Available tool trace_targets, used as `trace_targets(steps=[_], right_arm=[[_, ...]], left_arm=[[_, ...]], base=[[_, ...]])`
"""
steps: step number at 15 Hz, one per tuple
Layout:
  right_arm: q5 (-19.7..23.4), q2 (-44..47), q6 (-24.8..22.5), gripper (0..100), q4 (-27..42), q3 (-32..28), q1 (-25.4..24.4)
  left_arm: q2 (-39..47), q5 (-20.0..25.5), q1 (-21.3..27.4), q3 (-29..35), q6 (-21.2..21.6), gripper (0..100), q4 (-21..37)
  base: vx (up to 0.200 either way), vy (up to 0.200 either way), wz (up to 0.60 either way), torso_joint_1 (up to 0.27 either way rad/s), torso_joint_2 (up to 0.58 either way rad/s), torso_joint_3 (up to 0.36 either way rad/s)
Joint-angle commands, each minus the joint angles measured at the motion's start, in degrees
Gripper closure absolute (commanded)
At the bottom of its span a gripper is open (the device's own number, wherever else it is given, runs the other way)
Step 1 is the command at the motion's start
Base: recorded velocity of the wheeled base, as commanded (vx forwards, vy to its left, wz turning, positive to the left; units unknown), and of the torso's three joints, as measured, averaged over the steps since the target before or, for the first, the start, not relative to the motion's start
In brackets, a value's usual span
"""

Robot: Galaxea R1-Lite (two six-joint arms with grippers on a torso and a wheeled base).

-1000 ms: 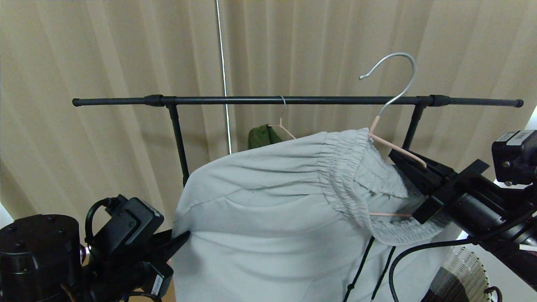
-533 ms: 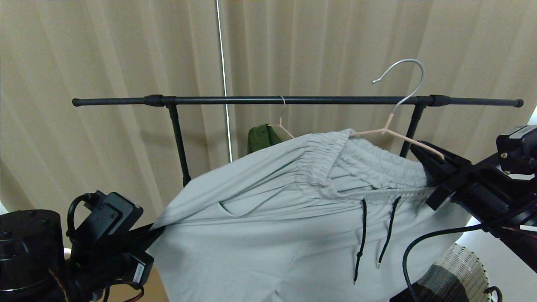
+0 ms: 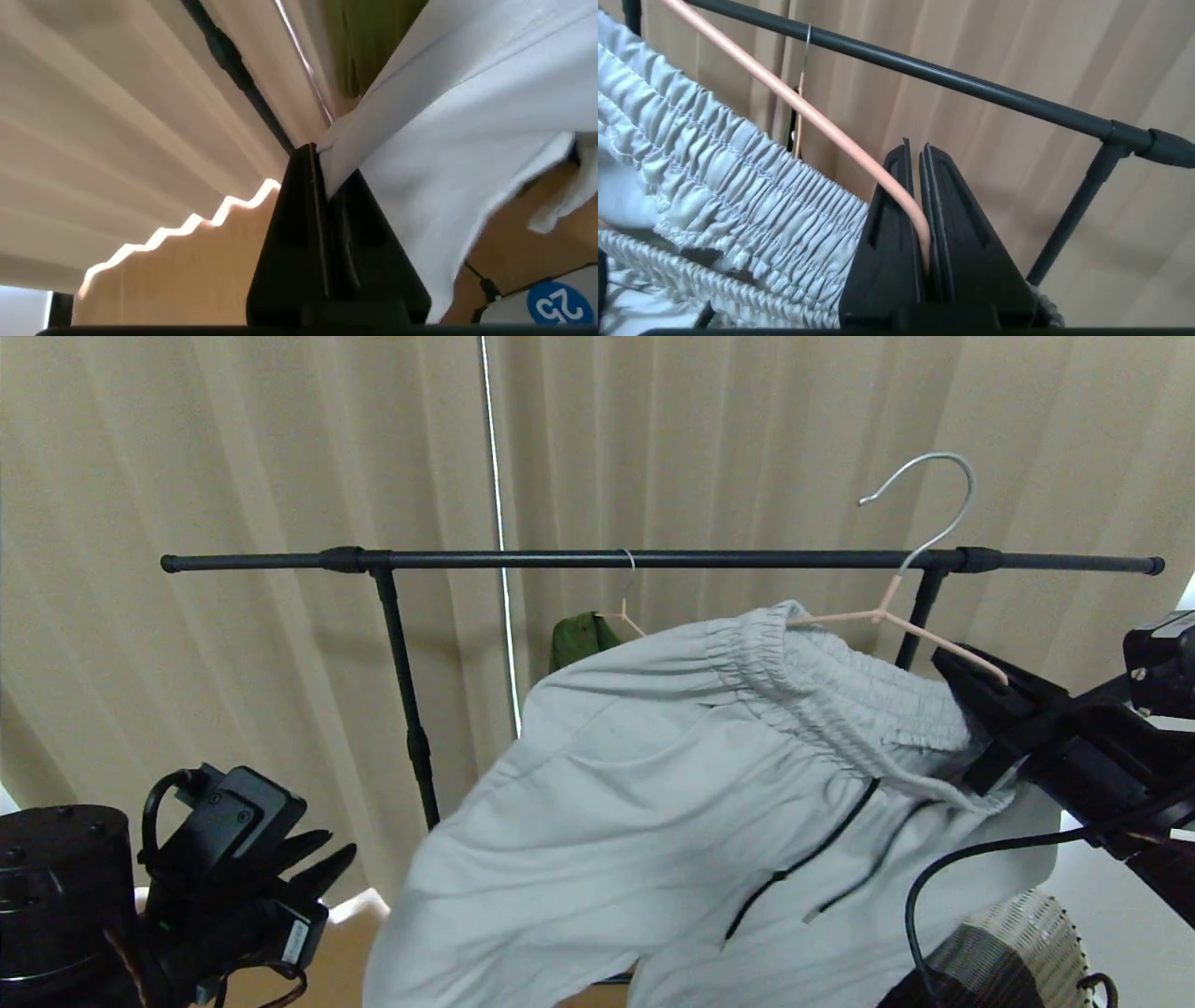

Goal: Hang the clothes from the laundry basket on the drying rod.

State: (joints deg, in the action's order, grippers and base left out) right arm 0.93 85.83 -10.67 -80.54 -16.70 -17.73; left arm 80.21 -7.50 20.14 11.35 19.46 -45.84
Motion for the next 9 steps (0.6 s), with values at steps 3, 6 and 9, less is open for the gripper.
trace_targets(steps=[3,6,9], right_arm=[[0.22,-0.23,-0.06,100,0.12,0.18,-0.12],[0.13,-1.46,-1.02,100,0.39,0.71,2.43],[0.13,-2.69,-3.31,100,0.83,1.41,8.5]], left_arm=[[-1.73,0.47,1.39,-1.42,-0.12,0,-0.22],[-5.86,0.55,0.95,-3.97,-0.47,0,-2.24],[-11.13,0.55,-0.28,-5.55,-1.35,0,-2.77]], base=[[0.0,0.0,0.0,0.0,0.0,0.0],[0.0,0.0,0.0,0.0,0.0,0.0],[0.0,0.0,0.0,0.0,0.0,0.0]])
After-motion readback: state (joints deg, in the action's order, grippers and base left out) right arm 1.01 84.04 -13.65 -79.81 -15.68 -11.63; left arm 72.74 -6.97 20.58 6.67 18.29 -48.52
